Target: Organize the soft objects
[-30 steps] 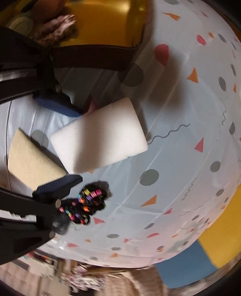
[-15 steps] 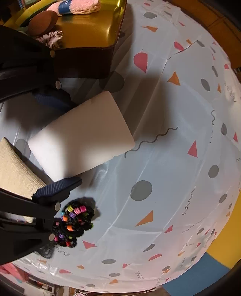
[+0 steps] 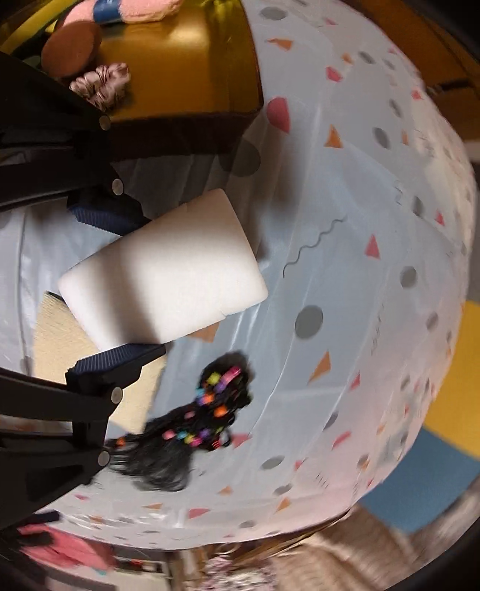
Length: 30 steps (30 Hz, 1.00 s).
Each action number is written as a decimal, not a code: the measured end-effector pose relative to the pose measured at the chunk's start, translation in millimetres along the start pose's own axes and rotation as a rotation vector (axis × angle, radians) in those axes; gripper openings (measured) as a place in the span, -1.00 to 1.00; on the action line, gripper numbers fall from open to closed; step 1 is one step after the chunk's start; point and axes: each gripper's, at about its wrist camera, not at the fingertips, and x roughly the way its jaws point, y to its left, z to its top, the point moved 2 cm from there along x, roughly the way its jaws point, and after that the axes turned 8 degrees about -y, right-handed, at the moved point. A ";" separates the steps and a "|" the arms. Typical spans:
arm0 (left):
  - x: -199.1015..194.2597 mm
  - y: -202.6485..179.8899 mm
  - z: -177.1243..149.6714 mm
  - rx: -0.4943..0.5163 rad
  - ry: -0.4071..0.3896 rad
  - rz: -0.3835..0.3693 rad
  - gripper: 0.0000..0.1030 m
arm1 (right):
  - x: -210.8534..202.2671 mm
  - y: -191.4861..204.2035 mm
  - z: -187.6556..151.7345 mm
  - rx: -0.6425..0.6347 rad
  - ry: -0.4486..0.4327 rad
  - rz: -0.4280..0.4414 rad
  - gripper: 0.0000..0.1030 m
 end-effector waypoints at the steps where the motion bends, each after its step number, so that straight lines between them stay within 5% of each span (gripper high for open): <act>1: -5.8 -3.9 -4.3 0.022 -0.013 -0.029 0.08 | 2.2 -2.4 0.3 0.014 0.002 -0.001 0.91; 5: -35.5 -16.6 -27.9 0.129 -0.072 -0.103 0.08 | 12.5 9.1 -3.3 -0.047 0.018 0.010 0.88; 13: -88.7 -4.0 -53.0 0.233 -0.156 -0.203 0.09 | 45.5 58.0 -42.7 -0.397 0.082 -0.045 0.77; 15: -103.6 4.5 -58.1 0.269 -0.194 -0.207 0.09 | 56.9 62.7 -54.1 -0.447 0.108 -0.067 0.43; 17: -109.2 8.5 -61.6 0.288 -0.228 -0.210 0.09 | 67.9 65.3 -68.6 -0.530 0.158 -0.121 -0.67; 30: -157.3 22.6 -107.8 0.369 -0.368 -0.183 0.09 | 72.7 43.9 -73.1 -0.481 0.202 -0.101 -0.62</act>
